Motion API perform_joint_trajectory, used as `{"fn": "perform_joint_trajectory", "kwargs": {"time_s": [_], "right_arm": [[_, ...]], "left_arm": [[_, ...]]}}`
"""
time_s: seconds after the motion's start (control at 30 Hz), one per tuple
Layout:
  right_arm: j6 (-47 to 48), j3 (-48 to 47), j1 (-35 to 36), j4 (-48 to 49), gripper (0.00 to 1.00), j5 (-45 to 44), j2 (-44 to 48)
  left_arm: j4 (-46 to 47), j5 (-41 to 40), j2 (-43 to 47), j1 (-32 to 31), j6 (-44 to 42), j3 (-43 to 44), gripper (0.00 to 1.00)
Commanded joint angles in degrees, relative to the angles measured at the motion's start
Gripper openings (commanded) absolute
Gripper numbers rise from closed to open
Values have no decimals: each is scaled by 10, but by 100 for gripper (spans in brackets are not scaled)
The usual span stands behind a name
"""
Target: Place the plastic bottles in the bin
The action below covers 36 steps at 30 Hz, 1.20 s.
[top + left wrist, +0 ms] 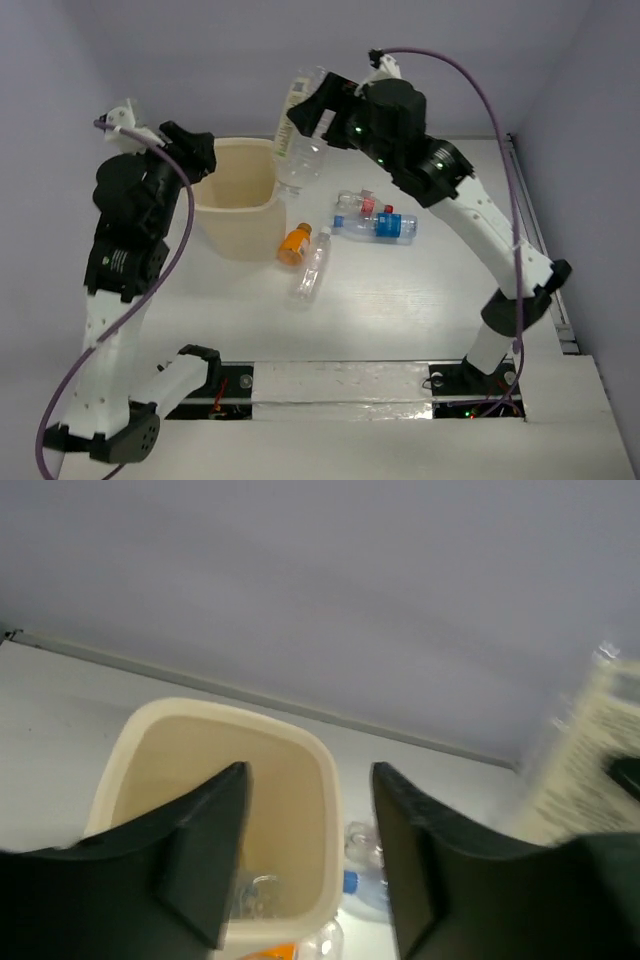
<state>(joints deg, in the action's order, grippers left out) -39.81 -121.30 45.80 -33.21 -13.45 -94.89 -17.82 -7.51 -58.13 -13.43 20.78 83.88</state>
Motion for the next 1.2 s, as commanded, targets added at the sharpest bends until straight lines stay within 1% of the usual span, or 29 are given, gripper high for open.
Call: {"fn": "perform_joint_trajectory", "kwargs": {"time_s": [0.0, 0.03, 0.07, 0.1, 0.13, 0.17, 0.27, 0.3, 0.33, 0.4, 0.47, 0.5, 0.53, 0.57, 0.6, 0.63, 0.67, 0.7, 0.83, 0.87, 0.9, 0.93, 0.97, 1.0, 1.03, 1.07, 1.1, 1.13, 1.17], "right_arm": [[52, -110, 22, 113, 66, -25, -78], [56, -133, 22, 118, 66, -25, -102], [60, -156, 22, 123, 66, -27, -147], [67, -194, 22, 129, 66, -28, -166], [71, -208, 28, 135, 66, -29, -185], [77, -218, 33, 141, 67, -37, -212], [117, -229, 52, 177, 67, -74, -249], [142, -230, 57, 184, 68, -82, -257], [159, -235, 63, 191, 69, -98, -265], [202, -250, 76, 188, 69, -113, -293], [214, -265, 76, 182, 73, -116, -306], [214, -263, 76, 179, 78, -114, -307], [214, -258, 82, 179, 94, -112, -304], [213, -242, 82, 183, 99, -111, -297], [212, -233, 82, 186, 100, -110, -290], [211, -226, 82, 190, 100, -108, -275], [211, -222, 82, 191, 100, -105, -267], [209, -222, 82, 189, 100, -102, -260], [216, -205, 82, 180, 100, -98, -210], [218, -193, 82, 178, 100, -93, -184], [221, -180, 82, 171, 100, -93, -170], [223, -146, 82, 166, 100, -96, -154], [222, -121, 82, 160, 97, -105, -136], [220, -88, 82, 159, 90, -107, -90], [217, -6, 82, 165, 67, -108, -63], [214, 41, 76, 172, 51, -108, -35], [204, 87, 75, 184, 34, -110, 25], [194, 130, 69, 185, 18, -111, 53], [184, 213, 61, 185, 16, -108, 81]], "left_arm": [[-60, 44, 61, 1, 65, -29, 46], [-80, 50, 85, 1, 74, -55, 43], [-90, 56, 99, 1, 81, -69, 41], [-101, 64, 110, 1, 91, -78, 38], [-127, 65, 132, 1, 95, -99, 36], [-135, 69, 143, 1, 99, -110, 35], [-146, 129, 186, 1, 96, -155, 34], [-142, 154, 214, 1, 94, -168, 33], [-136, 160, 229, 1, 94, -194, 33], [-137, 177, 250, 1, 93, -216, 33], [-141, 198, 261, 1, 85, -247, 34], [-136, 217, 267, 1, 81, -259, 34], [-127, 224, 278, 1, 78, -280, 35], [-124, 225, 284, 1, 71, -289, 38], [-122, 228, 289, 1, 67, -297, 38], [-117, 230, 292, 1, 63, -307, 41], [-115, 233, 291, 1, 60, -325, 42], [-108, 241, 289, 1, 59, -335, 45], [-60, 232, 255, -33, 61, -379, 49], [-50, 225, 247, -66, 61, -384, 50], [-41, 197, 234, -89, 62, -386, 50], [-28, 172, 205, -118, 66, -384, 50], [-22, 147, 188, -184, 68, -381, 50], [-17, 96, 167, -220, 73, -376, 51], [-10, 71, 119, -252, 76, -370, 51], [-8, 44, 95, -281, 83, -359, 51], [-5, 5, 68, -326, 87, -353, 51], [-5, -13, 21, -339, 91, -345, 52], [-6, -25, 1, -346, 99, -335, 53]]}}
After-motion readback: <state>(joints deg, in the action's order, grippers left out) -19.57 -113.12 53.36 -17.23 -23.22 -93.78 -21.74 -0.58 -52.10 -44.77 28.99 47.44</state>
